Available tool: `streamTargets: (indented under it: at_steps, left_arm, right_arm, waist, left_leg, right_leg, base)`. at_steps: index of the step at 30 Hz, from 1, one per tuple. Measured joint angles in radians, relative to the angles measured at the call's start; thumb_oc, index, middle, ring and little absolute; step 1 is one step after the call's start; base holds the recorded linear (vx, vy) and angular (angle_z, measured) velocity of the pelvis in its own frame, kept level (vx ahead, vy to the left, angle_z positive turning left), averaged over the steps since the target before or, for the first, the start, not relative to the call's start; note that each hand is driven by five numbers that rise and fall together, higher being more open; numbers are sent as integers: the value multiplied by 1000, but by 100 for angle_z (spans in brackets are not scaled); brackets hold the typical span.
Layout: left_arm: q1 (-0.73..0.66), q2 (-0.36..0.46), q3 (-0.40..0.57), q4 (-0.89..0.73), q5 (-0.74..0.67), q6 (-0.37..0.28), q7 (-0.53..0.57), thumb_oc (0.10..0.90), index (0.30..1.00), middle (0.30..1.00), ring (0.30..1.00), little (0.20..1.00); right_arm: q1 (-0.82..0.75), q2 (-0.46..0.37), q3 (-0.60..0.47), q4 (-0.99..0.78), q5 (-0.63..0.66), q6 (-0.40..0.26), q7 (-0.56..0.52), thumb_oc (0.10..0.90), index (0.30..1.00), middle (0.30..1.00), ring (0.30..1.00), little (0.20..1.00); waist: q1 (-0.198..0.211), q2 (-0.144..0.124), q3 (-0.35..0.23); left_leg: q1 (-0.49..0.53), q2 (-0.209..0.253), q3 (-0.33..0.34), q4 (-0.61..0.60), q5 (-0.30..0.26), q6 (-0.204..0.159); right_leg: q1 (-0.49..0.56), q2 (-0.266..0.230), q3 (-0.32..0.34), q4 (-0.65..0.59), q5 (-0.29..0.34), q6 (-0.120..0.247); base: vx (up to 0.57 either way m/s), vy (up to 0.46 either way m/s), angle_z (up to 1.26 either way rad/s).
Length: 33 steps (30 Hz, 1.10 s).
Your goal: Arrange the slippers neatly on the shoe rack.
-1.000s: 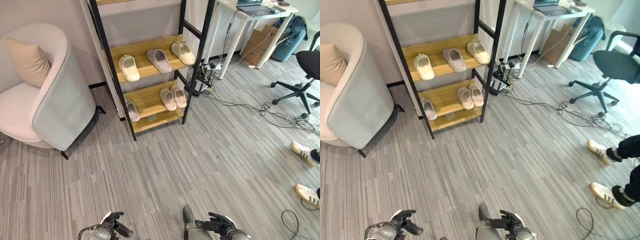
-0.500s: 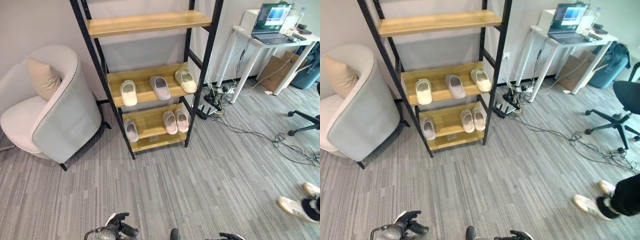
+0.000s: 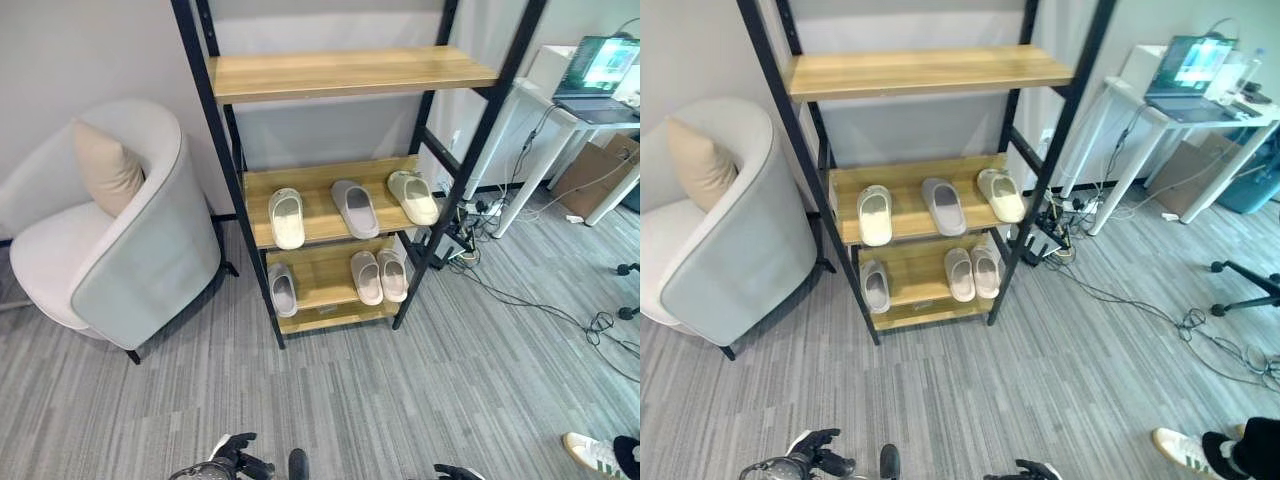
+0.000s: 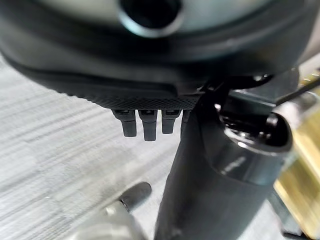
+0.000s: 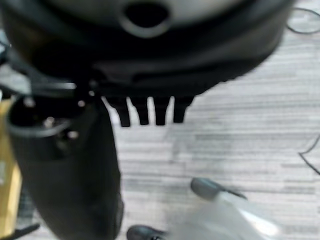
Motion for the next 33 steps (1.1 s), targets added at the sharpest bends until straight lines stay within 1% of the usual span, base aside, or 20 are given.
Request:
streamTargets:
  at_steps: [1, 2, 3, 4, 6, 7, 8, 9, 10, 12, 13, 14, 16, 18, 23, 24, 27, 28, 30, 33]
  left_arm:
    - [-7, 13, -17, -2, 0, 5, 4, 800, 900, 900, 900, 900]
    - [-8, 20, -30, -3, 0, 7, 6, 800, 900, 900, 900, 900]
    - [-2, 22, -33, -1, 0, 11, 10, 800, 900, 900, 900, 900]
    - [0, 18, -51, -3, 0, 15, 19, 800, 900, 900, 900, 900]
    - [3, 20, -61, -1, 0, 17, 22, 800, 900, 900, 900, 900]
    - [-4, 18, -62, -3, 0, 19, 20, 800, 900, 900, 900, 900]
    - [-1, 22, -60, -20, 0, 17, 18, 800, 900, 900, 900, 900]
    - [12, 20, -61, -22, 1, 12, 21, 800, 900, 900, 900, 900]
    - [25, 20, -59, -19, 3, 13, 20, 800, 900, 900, 900, 900]
    - [44, 20, -54, 0, 5, 12, 22, 800, 900, 900, 900, 900]
    - [53, 32, -51, 13, 6, 15, 23, 800, 900, 900, 900, 900]
    - [68, 37, -45, 13, 6, 15, 23, 800, 900, 900, 900, 900]
    - [88, 26, -35, 4, 10, 10, 23, 800, 900, 900, 900, 900]
    - [102, 12, 6, -2, 14, 6, 21, 800, 900, 900, 900, 900]
    - [112, -11, 22, -12, 14, 4, 25, 800, 900, 900, 900, 900]
    - [113, -8, 18, -15, 14, 3, 25, 800, 900, 900, 900, 900]
    - [122, -27, 19, -67, 27, 3, 35, 800, 900, 900, 900, 900]
    - [123, -26, 17, -81, 28, 1, 46, 800, 900, 900, 900, 900]
    - [120, -26, 12, -80, 31, -2, 45, 800, 900, 900, 900, 900]
    - [104, -39, -21, -84, 31, -9, 43, 800, 900, 900, 900, 900]
  right_arm:
    - [1, 7, -1, -6, -4, 0, -2, 800, 900, 900, 900, 900]
    - [2, 9, -9, -8, -9, 1, -3, 800, 900, 900, 900, 900]
    - [-1, 5, -14, -29, -14, 0, -11, 800, 900, 900, 900, 900]
    - [-1, 1, -25, -38, -16, -2, -15, 800, 900, 900, 900, 900]
    - [-46, 1, -30, -49, -16, 12, -12, 800, 900, 900, 900, 900]
    - [-50, -3, -31, -31, -16, 24, -10, 800, 900, 900, 900, 900]
    - [-22, -11, -42, -72, -16, 2, -22, 800, 900, 900, 900, 900]
    - [-8, -12, -73, -65, -16, -27, -21, 800, 900, 900, 900, 900]
    - [17, -14, -91, -56, -15, -22, -22, 800, 900, 900, 900, 900]
    - [43, -1, -121, -66, 9, -22, -30, 800, 900, 900, 900, 900]
    - [62, 12, -130, -69, 21, -24, -32, 800, 900, 900, 900, 900]
    - [81, 8, -130, -78, 23, -20, -27, 800, 900, 900, 900, 900]
    - [96, -35, -128, -99, 21, -17, -37, 800, 900, 900, 900, 900]
    - [118, -75, -139, -168, 21, -20, -49, 800, 900, 900, 900, 900]
    - [137, -144, -198, -257, 18, -48, -79, 800, 900, 900, 900, 900]
    - [126, -153, -188, -260, 12, -38, -89, 800, 900, 900, 900, 900]
    - [203, -181, -198, -544, -35, 1, -121, 800, 900, 900, 900, 900]
    - [228, -182, -183, -661, -50, -41, -120, 800, 900, 900, 900, 900]
    - [197, -172, -140, -640, -53, -56, -116, 800, 900, 900, 900, 900]
    - [74, -134, -66, -440, -18, -60, -83, 800, 900, 900, 900, 900]
  waist:
    - [0, -7, 0]
    - [2, -13, 9]
    - [-3, -11, 25]
    - [-1, -6, 30]
    - [0, 8, 35]
    - [-20, 7, 39]
    - [-10, 8, 40]
    - [-12, 9, 42]
    - [-34, 10, 42]
    - [-50, 0, 42]
    - [-64, -34, 31]
    - [-62, -48, 28]
    - [-52, -18, 6]
    - [-53, 8, -7]
    - [-50, 33, -15]
    - [-51, 29, -8]
    - [-53, 54, 14]
    - [-53, 62, 21]
    - [-52, 60, 20]
    - [-23, 71, 14]
  left_leg:
    - [20, -9, -19, -1, -18, 6]
    - [40, -18, -25, 0, -43, 19]
    - [73, -29, -40, -4, -59, 41]
    - [87, -29, -37, -2, -62, 40]
    - [108, -29, -81, -4, -89, 43]
    - [111, -28, -88, 1, -83, 36]
    - [119, -27, -99, -6, -84, 35]
    - [138, -23, -129, -8, -98, 23]
    - [151, -14, -149, -14, -112, 13]
    - [181, -3, -168, -32, -113, -21]
    - [197, -13, -181, -34, -121, -45]
    - [214, -14, -184, -34, -134, -66]
    - [193, 36, -168, 11, -174, -108]
    - [191, 78, -174, 23, -189, -131]
    - [201, 128, -174, 30, -190, -168]
    - [197, 132, -174, 31, -193, -171]
    - [186, 148, -185, 31, -189, -179]
    - [189, 146, -186, 25, -186, -184]
    - [189, 148, -191, 23, -182, -191]
    - [186, 148, -201, -9, -169, -184]
  right_leg:
    - [-60, -19, 9, 141, -16, 32]
    - [-96, -43, 8, 226, 8, 52]
    - [-134, -84, -4, 316, 2, 53]
    - [-147, -111, -29, 318, 1, 51]
    - [-166, -145, -48, 231, 8, 41]
    - [-167, -152, -50, 168, 11, 39]
    - [-174, -153, -29, 123, 17, 38]
    - [-180, -155, 12, -10, 40, 29]
    - [-188, -153, 72, -137, 105, 40]
    - [-181, -125, 136, -249, 185, 39]
    - [-164, -129, 133, -285, 260, 28]
    - [-155, -126, 141, -282, 300, 9]
    - [-128, -78, 128, -319, 308, -13]
    - [-86, -40, 105, -390, 330, -42]
    - [-61, 16, 81, -411, 332, -79]
    - [-61, 19, 82, -412, 330, -83]
    - [-64, 27, 77, -416, 329, -83]
    - [-64, 30, 72, -417, 331, -86]
    - [-62, 33, 65, -417, 332, -88]
    - [-68, 30, 50, -417, 329, -94]
  base:
    - [154, 82, 37]
    - [165, 53, 46]
    - [188, 5, 21]
    - [225, -46, 26]
    - [219, -80, 35]
    - [167, -108, 57]
    - [197, -178, 57]
    - [252, -248, 58]
    - [225, -236, 45]
    - [112, -178, 38]
    - [78, -183, 37]
    - [87, -194, 16]
    - [89, -197, -7]
    - [83, -190, 10]
    - [31, -137, 7]
    - [-36, -80, 5]
    - [-8, -59, 8]
    - [-42, -69, 9]
    - [-32, -36, 12]
    - [-13, 8, 17]
